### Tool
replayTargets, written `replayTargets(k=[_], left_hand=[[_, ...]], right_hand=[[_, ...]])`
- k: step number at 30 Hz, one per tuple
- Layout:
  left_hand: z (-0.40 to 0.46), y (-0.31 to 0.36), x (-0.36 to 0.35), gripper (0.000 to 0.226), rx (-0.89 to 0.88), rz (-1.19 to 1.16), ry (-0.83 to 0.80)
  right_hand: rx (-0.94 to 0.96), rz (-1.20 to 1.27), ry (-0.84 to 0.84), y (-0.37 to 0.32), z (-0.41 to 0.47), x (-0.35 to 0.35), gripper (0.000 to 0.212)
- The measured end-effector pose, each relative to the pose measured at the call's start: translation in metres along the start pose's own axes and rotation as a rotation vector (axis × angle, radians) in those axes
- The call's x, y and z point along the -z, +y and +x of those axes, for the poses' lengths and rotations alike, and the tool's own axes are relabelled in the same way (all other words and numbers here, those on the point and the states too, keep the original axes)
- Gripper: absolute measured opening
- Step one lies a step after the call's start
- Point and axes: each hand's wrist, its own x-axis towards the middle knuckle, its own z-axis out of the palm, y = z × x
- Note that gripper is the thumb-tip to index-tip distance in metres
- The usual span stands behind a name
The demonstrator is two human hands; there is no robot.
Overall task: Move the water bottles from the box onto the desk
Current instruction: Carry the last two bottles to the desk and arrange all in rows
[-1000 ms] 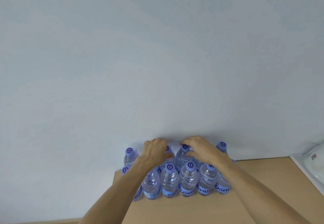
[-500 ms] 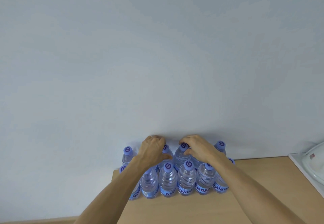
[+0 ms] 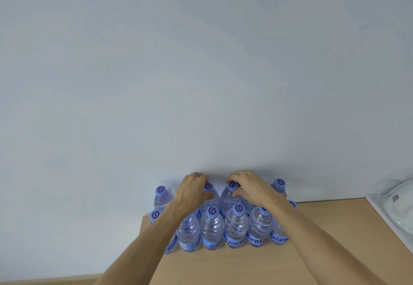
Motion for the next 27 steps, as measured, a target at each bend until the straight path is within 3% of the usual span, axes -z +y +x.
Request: replayTargets(k=[3,7,16,23,27], left_hand=[[0.000,-0.006,0.001,0.037,-0.031,-0.114,-0.045],[-0.001,-0.010,0.003,0.045,-0.088,-0.095,-0.060],[-0.002,-0.009,-0.001,0.038,0.012,-0.139,0.014],[-0.001,-0.009,0.001,0.039,0.009,-0.144,-0.008],[-0.002,-0.009,0.000,0.037,0.017,-0.117,-0.009]], right_hand=[[-0.006,0.004,-0.007,0.001,0.001,0.000,0.043],[-0.013,0.005,-0.014,0.001,0.001,0.001,0.043],[-0.031,-0.035,-0.014,-0.003,0.000,0.003,0.042],[-0.165,-0.119,0.108,-0.013,-0.004,-0.006,0.042],[-0.059,-0.062,0.000,-0.005,-0.005,-0.001,0.047]])
